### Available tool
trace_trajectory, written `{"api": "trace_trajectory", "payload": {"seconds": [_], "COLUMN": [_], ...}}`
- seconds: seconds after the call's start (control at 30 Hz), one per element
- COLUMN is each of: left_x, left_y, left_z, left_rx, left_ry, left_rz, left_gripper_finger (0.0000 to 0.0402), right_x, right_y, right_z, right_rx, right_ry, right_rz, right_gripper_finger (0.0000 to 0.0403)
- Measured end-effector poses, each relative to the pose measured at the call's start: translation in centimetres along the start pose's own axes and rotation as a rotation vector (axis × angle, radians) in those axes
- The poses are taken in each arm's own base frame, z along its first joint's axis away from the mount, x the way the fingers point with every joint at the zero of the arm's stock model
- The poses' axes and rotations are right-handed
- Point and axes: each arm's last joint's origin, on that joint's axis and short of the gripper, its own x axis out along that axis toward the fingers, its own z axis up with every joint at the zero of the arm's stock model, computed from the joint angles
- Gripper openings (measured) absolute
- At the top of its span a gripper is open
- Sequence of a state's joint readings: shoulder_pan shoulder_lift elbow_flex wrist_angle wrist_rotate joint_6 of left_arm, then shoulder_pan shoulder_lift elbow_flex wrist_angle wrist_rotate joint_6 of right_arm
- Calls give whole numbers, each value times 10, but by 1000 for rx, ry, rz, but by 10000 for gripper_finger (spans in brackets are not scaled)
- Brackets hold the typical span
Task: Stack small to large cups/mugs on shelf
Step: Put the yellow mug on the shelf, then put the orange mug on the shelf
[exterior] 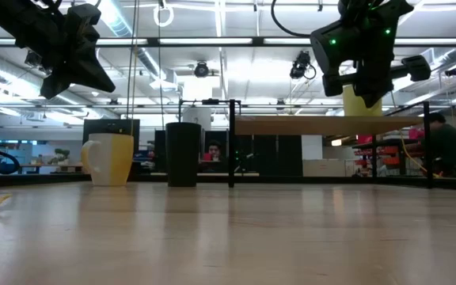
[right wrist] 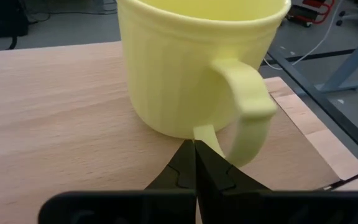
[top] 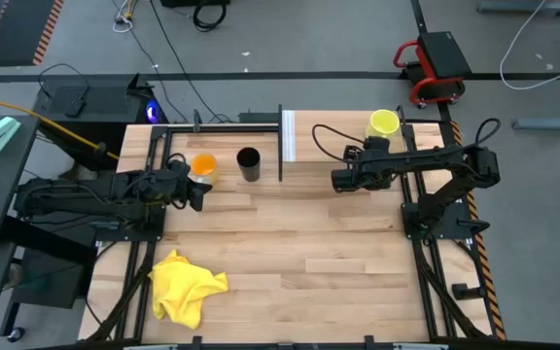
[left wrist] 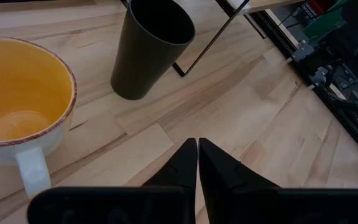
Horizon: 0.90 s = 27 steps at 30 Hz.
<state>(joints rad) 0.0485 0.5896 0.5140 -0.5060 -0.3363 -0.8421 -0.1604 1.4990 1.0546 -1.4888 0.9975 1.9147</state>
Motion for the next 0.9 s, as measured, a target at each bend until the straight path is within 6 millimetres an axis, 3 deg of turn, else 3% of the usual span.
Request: {"api": "trace_trajectory", "payload": {"seconds": [0.5, 0.7, 0.9], "left_x": [0, 0, 0], "left_y": [0, 0, 1], "left_z": [0, 0, 1], "left_rx": [1, 0, 1], "left_ry": [0, -7, -24], "left_rz": [0, 7, 22], "left_gripper_finger": [22, 28, 19], "right_x": [-7, -57, -126], "right_y": [-2, 16, 23], "right_z": [-1, 6, 23], "right_rx": [14, -11, -299], "right_ry": [0, -23, -101], "right_rz": [12, 294, 598], "right_gripper_finger": [1, 1, 7]}}
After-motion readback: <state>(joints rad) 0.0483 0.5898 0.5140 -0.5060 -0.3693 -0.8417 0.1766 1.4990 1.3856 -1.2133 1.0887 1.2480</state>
